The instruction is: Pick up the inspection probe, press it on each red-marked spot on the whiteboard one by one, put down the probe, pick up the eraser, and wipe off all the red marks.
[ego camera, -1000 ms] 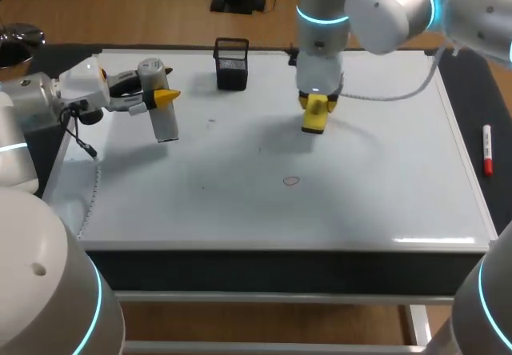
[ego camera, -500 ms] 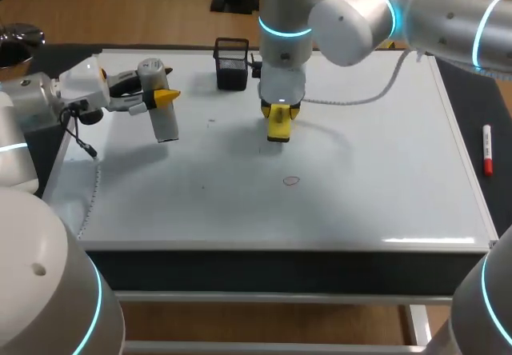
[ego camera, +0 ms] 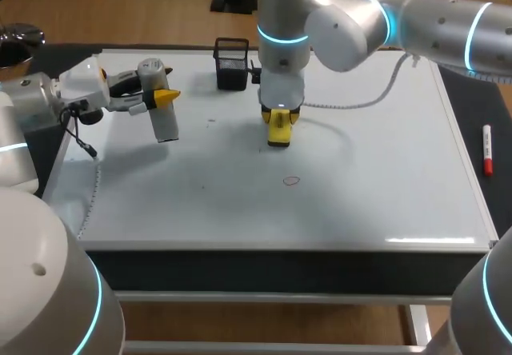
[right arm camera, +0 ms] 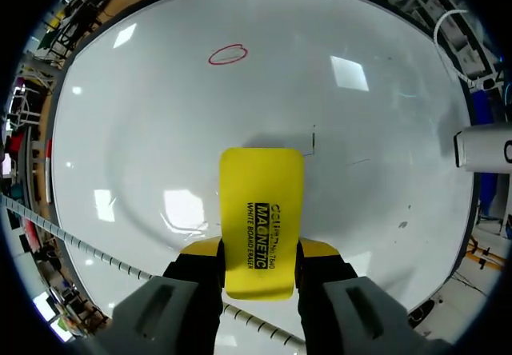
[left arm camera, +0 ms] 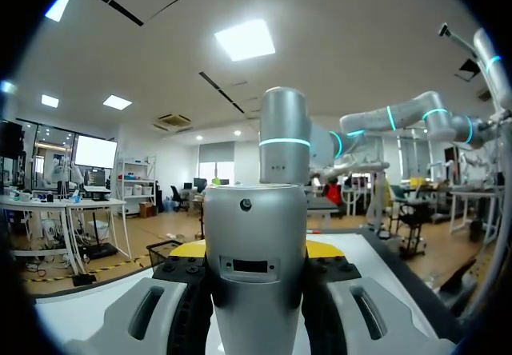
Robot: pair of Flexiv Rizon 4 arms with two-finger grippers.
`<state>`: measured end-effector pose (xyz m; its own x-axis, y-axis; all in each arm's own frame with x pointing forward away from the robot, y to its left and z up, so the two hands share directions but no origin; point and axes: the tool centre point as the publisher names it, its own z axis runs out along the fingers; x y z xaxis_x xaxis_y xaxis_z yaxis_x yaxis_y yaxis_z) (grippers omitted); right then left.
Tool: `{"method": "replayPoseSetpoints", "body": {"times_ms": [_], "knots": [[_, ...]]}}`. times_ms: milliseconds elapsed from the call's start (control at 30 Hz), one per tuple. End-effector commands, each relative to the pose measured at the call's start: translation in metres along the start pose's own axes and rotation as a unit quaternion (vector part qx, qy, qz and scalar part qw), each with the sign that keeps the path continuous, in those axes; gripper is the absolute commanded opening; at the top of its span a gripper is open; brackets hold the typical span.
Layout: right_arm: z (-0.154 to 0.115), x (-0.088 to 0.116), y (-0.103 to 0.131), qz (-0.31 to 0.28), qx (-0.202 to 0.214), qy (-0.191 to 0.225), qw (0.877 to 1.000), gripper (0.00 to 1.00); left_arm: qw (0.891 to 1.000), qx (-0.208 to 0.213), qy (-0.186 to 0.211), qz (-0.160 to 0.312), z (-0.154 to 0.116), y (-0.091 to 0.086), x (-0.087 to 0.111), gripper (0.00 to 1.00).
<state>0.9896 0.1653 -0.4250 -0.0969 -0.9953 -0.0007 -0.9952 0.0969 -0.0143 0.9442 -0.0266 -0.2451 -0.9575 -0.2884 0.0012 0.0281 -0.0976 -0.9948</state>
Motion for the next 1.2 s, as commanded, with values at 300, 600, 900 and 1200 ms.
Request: {"method": "replayPoseSetpoints", "body": {"times_ms": [300,600,900,1200], "knots": [[0.005,0.023,-0.001,0.022,-0.004,0.002,1.0,0.0,1.0,0.001,-0.001,0.001,0.0,-0.001,0.0,0.0],[0.011,0.05,0.0,0.047,-0.008,0.009,0.999,0.0,1.0,0.001,-0.001,0.001,0.0,-0.001,0.0,0.0],[0.013,0.075,-0.002,0.069,-0.007,0.015,0.997,0.0,1.0,0.001,-0.001,0.001,0.0,-0.001,0.0,0.0],[-0.004,0.116,-0.011,0.108,-0.005,0.018,0.994,0.0,1.0,0.001,-0.001,0.001,0.0,-0.001,0.0,0.0]]}}
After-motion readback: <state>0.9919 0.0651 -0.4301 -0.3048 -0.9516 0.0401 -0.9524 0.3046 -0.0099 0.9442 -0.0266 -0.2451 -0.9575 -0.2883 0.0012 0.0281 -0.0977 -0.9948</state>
